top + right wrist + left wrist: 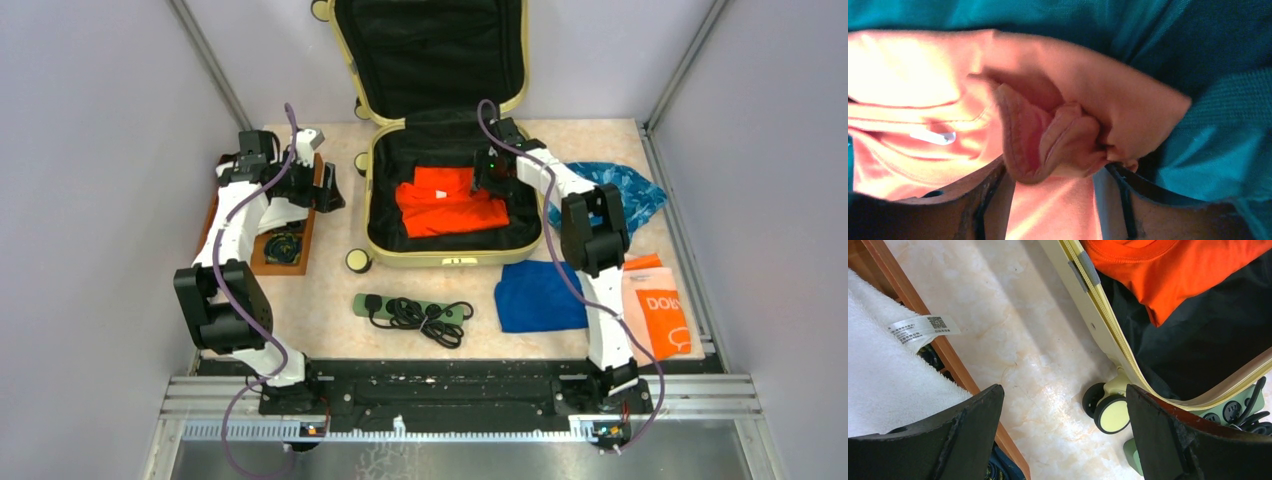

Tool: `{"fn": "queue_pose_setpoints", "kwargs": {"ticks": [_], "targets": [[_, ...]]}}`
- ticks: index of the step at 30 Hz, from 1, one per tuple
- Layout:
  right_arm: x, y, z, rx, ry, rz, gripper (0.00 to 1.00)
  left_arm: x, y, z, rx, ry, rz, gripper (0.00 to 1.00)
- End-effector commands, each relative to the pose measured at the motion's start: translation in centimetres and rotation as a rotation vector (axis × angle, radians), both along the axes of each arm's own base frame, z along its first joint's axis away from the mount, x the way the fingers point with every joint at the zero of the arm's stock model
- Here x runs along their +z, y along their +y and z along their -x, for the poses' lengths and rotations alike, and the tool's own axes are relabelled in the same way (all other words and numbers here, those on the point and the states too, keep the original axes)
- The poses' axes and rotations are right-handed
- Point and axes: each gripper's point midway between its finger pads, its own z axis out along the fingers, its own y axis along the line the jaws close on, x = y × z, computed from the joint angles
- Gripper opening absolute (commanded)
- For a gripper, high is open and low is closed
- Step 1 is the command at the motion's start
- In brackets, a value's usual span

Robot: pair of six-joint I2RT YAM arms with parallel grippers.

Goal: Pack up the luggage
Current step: Place the clothes in the luggage, then pick up the clothes at the center of the board.

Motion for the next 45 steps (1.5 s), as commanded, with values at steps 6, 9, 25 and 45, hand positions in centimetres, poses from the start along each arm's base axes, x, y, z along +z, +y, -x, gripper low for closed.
{"fn": "queue_pose_setpoints", "kwargs": {"ticks": [6,9,25,45], "targets": [[17.4,-10.1,-0.4,-0.250,-0.310,-0.120,0.77,1.7,0.1,-0.5,0.006,-0.047,-0.011,0.98],[18.0,-16.1,1.6,-0.389,-0.320,-0.099,0.86,1.6,0.2,-0.5,0.005,-0.050,-0.019,0.98],[5.8,-37.0,10.4,-0.983,-0.120,-0.006,0.99,1.7,-0.2,0.0,-0.017,-0.055,-0.008,0.98],[-1.0,-35.7,4.6,-0.919,-0.062,-0.115,0.79,1.0,0.1,-0.1,-0.018,-0.044,-0.024,0.98]]}}
